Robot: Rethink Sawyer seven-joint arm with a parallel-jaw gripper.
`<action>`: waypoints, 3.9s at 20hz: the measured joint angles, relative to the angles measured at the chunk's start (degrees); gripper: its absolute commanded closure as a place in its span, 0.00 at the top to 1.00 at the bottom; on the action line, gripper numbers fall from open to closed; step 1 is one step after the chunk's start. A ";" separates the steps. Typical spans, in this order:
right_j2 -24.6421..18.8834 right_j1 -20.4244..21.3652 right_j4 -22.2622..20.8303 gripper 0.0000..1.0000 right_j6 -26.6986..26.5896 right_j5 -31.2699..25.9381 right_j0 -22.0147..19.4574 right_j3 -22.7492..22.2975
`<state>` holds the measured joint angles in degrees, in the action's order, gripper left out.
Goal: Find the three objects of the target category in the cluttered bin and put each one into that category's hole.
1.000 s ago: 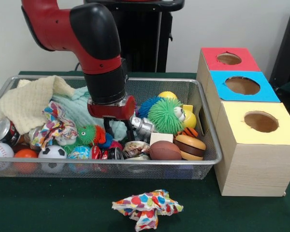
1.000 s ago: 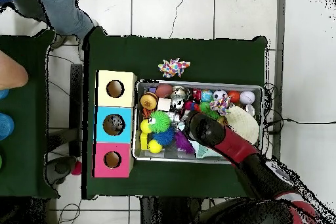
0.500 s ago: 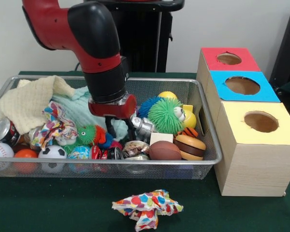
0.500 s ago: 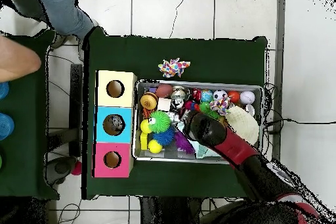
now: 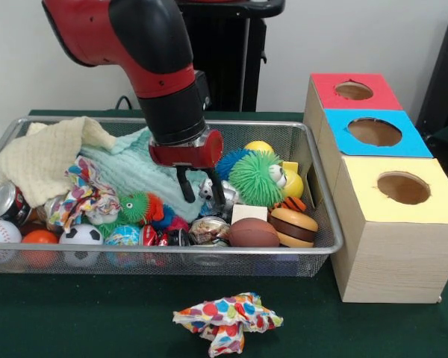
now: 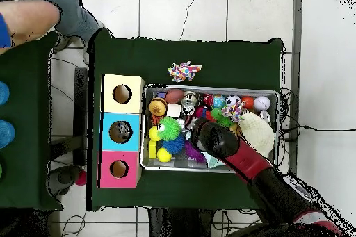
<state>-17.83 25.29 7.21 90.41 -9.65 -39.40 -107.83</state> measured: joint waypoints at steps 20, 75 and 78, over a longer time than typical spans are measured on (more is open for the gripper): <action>-0.89 3.53 0.86 1.00 0.00 -0.66 0.35 -3.73; 5.24 -7.33 -11.91 1.00 0.00 -22.64 8.35 20.54; 6.01 -8.23 -11.91 1.00 0.00 -27.65 9.29 23.12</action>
<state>-11.82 17.06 -4.70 90.41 -37.30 -30.11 -84.71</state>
